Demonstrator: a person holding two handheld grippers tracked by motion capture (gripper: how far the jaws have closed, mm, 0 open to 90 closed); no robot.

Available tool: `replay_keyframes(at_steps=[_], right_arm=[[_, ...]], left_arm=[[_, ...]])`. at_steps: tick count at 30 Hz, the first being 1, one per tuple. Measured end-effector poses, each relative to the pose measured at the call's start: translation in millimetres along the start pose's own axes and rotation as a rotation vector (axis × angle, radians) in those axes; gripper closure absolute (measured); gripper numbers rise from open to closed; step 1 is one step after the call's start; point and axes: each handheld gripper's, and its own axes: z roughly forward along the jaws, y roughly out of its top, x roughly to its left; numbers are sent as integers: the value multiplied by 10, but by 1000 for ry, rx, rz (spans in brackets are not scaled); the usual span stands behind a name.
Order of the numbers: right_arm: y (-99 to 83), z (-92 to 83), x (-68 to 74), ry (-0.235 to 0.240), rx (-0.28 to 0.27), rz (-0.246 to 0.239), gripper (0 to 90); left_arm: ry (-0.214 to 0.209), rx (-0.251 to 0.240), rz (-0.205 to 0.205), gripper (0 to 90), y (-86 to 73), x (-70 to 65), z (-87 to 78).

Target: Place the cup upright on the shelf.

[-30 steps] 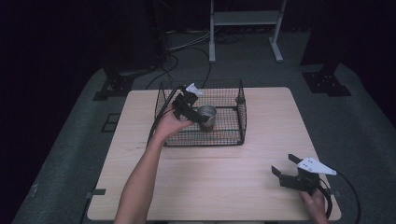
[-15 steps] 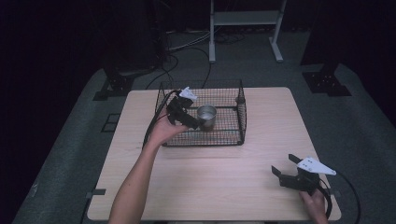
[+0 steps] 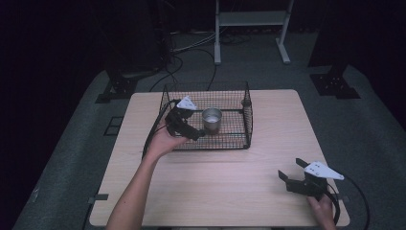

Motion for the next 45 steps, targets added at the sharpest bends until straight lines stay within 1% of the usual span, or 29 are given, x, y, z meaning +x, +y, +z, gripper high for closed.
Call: replay_keyframes(at_steps=[1,6,10,15,16,19,24,31,36,37,40,43,45], right_arm=[[0,0,1,-1,1,1,134],[0,0,3,-2,2,3,134],[1,2,-1,-4,0,0,134],[1,3,-3,-6,0,0,134],[1,5,-6,-7,-3,-5,134],[1,2,1,-6,3,3,134],[1,3,2,-8,3,2,134],[2,5,3,-9,6,0,134],[2,5,3,-10,6,0,134],[2,5,3,-10,6,0,134],[2,5,3,-11,6,0,134],[3,6,2,-11,5,-2,134],[3,6,4,-12,6,0,134]], left_arm=[[-2,-6,-1,36,-13,-19,-4],[-5,-3,6,35,-84,-78,-52],[-8,-21,3,35,-150,-119,-96],[-9,-18,5,35,-224,-160,-134],[-7,-21,3,35,-239,-168,-142],[-10,-26,5,35,-287,-188,-171],[-10,-35,4,32,-371,-226,-207],[-13,-69,4,32,-439,-325,-258],[-5,-77,14,31,-494,-387,-289],[-8,-83,8,32,-514,-402,-293],[-8,-86,9,31,-566,-428,-310],[-17,-101,-4,30,-618,-455,-323],[-20,-102,-7,30,-645,-468,-334]])
